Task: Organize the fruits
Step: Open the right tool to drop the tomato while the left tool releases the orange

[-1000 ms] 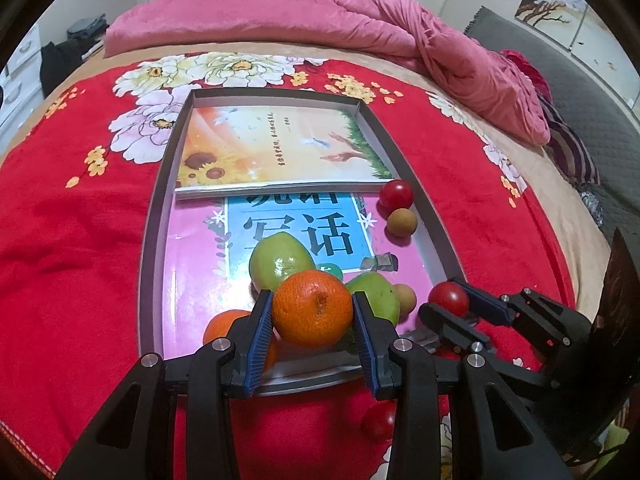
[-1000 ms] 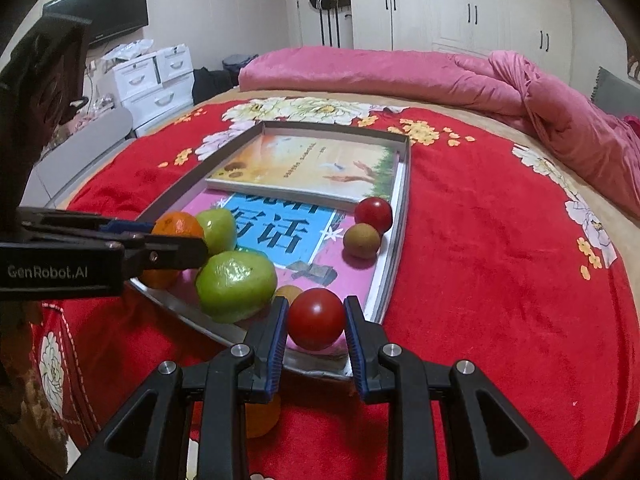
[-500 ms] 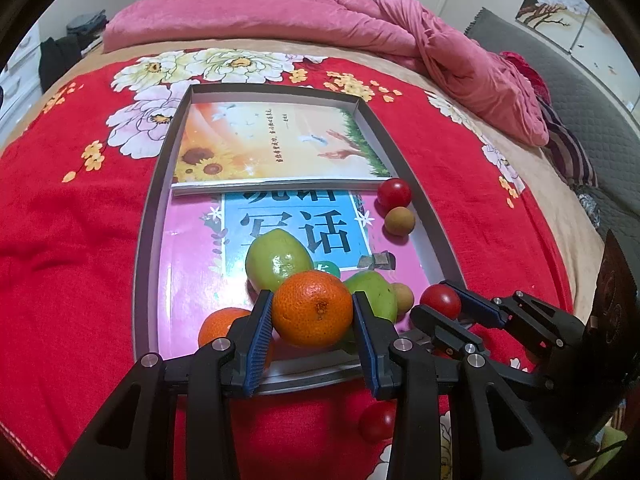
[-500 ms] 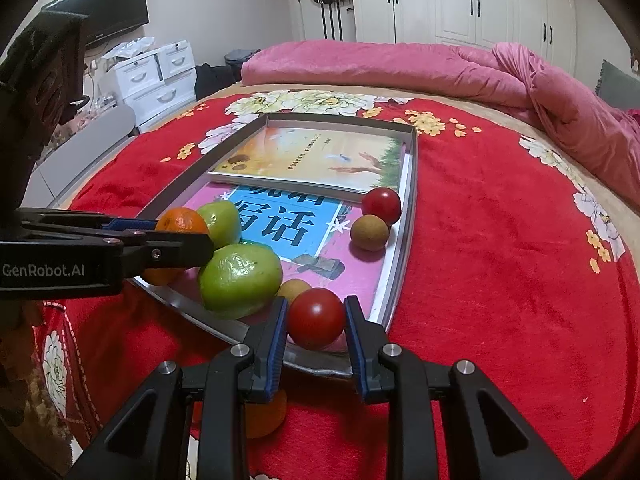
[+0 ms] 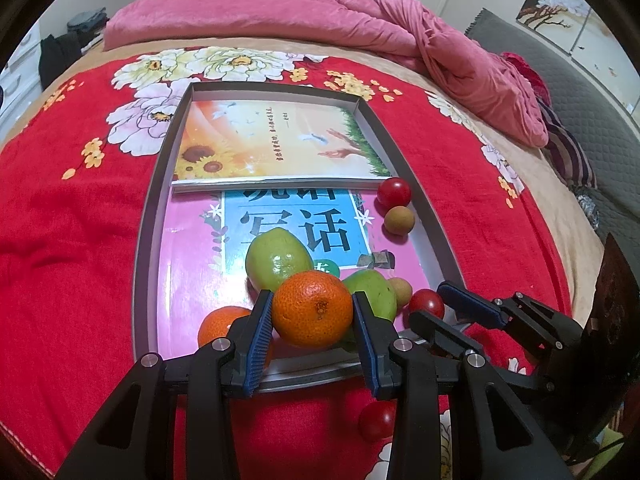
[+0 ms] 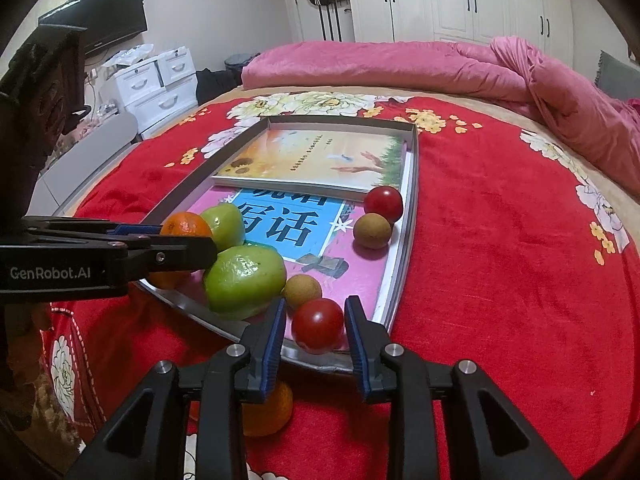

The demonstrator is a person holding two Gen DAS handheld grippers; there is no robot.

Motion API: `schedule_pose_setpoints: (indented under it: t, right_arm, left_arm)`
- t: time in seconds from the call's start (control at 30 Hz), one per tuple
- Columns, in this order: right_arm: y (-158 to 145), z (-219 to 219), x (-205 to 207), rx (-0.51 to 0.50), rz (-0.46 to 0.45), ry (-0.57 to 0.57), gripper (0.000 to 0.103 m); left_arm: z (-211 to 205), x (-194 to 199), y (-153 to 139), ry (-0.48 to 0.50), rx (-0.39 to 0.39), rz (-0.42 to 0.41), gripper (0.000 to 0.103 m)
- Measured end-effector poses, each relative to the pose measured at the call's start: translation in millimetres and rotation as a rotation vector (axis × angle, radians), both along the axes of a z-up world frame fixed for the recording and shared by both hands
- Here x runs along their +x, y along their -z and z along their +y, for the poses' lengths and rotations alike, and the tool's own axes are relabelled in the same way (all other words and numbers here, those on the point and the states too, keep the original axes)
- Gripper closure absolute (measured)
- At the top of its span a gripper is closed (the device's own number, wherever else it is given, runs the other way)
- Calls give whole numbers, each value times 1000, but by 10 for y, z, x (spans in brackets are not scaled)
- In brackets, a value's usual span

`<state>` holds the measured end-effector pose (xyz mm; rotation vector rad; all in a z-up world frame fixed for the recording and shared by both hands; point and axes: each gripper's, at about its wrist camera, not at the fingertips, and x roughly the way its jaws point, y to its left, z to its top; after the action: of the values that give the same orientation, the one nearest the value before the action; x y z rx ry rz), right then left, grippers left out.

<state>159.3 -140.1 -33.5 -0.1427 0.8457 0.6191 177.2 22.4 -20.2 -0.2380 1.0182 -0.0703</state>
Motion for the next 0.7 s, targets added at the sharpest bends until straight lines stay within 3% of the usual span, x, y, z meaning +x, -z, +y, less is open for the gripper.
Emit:
schedule_pose_setpoints:
  t: [0.13,0.47,0.7]
  right_arm:
    - [-19,15,-30,-8,-20,-3,57]
    - [-36,1,-61,-8,-31,-2,55]
    - [-91,-14,-103,-5,-63,2,45]
  left_arm:
    - [8,3,0,-5,-10,2,63]
    - [15,5,-6,-8,-15,1,60]
    - [15,-12,-21,-8,-3,-3,55]
